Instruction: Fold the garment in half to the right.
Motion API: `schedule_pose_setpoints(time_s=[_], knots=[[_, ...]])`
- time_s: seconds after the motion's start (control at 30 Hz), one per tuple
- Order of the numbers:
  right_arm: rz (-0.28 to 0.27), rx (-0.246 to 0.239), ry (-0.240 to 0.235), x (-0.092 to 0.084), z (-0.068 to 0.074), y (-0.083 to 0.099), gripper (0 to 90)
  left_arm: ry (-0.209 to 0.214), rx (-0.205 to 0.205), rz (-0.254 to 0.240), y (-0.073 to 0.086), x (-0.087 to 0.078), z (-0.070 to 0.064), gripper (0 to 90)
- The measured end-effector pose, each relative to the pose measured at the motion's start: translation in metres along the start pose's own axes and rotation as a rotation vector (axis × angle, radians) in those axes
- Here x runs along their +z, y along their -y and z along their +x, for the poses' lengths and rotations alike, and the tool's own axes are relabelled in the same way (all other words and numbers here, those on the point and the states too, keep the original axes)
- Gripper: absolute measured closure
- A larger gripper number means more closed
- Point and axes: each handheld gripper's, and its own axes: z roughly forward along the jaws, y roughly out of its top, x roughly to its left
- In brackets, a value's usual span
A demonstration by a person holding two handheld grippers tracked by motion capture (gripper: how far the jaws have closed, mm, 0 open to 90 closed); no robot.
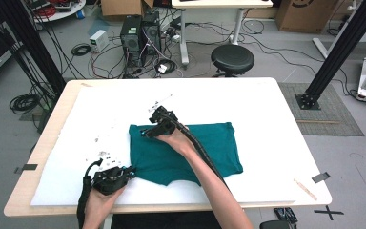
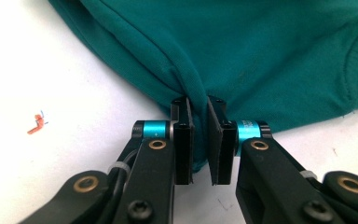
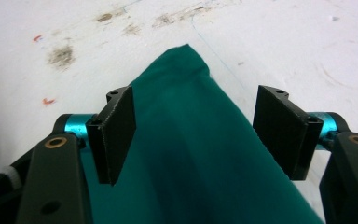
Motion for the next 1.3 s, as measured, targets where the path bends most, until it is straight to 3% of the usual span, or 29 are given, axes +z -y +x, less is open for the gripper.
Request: schedule_pose_setpoints(time_s=[0.23,0.37,0.53,0.7,0.9,1.3], knots=[[0.027,-0.023,0.003,0.023,0.003,-0.009,30.9,0.003,-0.012,0.002,0.000,0.000,0.000,82.1],[0.047,-0.029,0.006,0.034,0.003,-0.012,31.8,-0.006,0.010,0.006,-0.001,0.000,-0.001,82.1],[0.045,-0.017,-0.031,0.042,0.000,-0.019,32.0,-0.009,0.018,0.007,-0.001,0.000,-0.002,82.2],[0.070,-0.039,-0.035,0.051,0.001,-0.025,36.9,-0.006,0.015,0.003,0.000,0.000,-0.001,82.2],[0.092,-0.059,-0.036,0.059,0.003,-0.024,43.0,0.021,-0.023,0.003,0.000,0.000,0.003,82.1],[0.094,-0.075,-0.047,0.065,0.006,-0.025,58.2,0.008,-0.005,0.000,0.000,0.000,0.001,82.1]])
